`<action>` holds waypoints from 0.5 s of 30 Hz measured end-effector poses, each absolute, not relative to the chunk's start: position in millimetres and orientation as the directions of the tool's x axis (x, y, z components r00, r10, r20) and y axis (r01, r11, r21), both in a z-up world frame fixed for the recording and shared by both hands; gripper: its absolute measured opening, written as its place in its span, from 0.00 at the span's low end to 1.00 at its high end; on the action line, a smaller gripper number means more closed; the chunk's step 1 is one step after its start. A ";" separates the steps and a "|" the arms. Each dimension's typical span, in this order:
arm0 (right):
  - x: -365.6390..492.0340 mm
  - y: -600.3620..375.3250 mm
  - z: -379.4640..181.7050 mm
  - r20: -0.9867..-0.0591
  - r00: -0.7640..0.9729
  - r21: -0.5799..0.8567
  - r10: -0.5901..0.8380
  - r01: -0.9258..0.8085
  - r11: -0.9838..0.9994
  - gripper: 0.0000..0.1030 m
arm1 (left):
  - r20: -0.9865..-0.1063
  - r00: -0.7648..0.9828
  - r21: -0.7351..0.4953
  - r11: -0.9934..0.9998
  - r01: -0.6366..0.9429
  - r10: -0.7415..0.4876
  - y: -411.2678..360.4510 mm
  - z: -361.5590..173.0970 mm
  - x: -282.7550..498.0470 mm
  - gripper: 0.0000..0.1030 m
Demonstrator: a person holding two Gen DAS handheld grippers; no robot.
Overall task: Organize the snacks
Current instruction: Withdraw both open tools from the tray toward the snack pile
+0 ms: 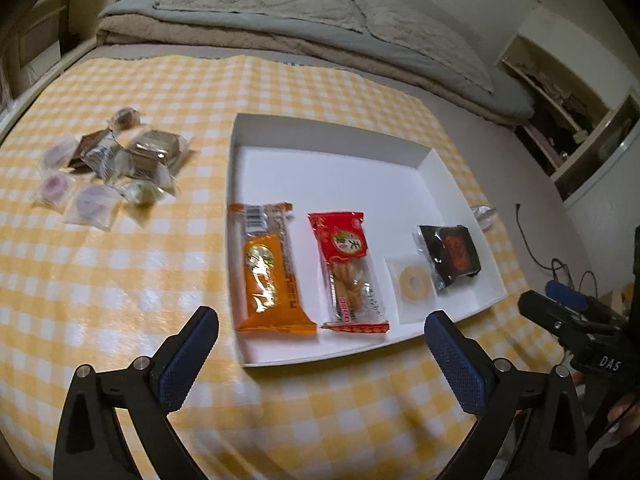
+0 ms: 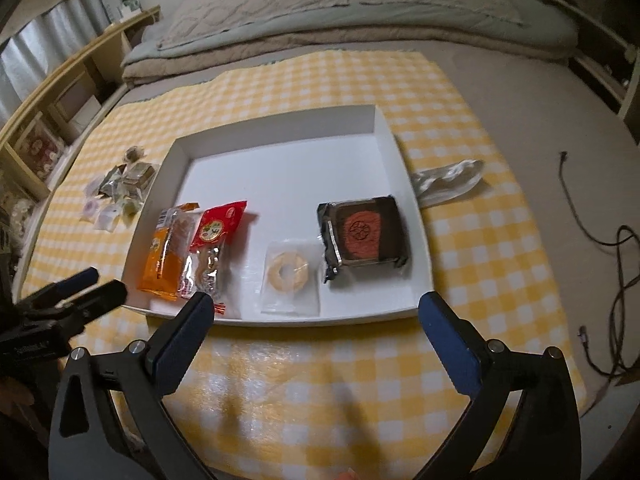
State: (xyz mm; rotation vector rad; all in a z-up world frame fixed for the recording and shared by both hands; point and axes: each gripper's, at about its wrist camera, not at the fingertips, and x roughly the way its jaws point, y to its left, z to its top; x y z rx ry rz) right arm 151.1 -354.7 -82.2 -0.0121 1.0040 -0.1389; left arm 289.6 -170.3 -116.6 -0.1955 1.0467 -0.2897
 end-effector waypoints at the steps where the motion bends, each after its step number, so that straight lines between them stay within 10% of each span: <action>1: 149.4 -353.9 -80.3 -0.835 0.534 -0.085 -0.133 0.113 0.990 1.00 | -0.820 0.472 -0.290 0.946 0.145 -0.324 -167.9 -113.6 289.4 1.00; 15: 147.3 -331.9 -36.6 -0.741 0.654 -0.110 -0.155 0.109 0.988 1.00 | -0.755 0.587 -0.215 0.956 0.200 -0.293 -120.5 -38.6 274.7 1.00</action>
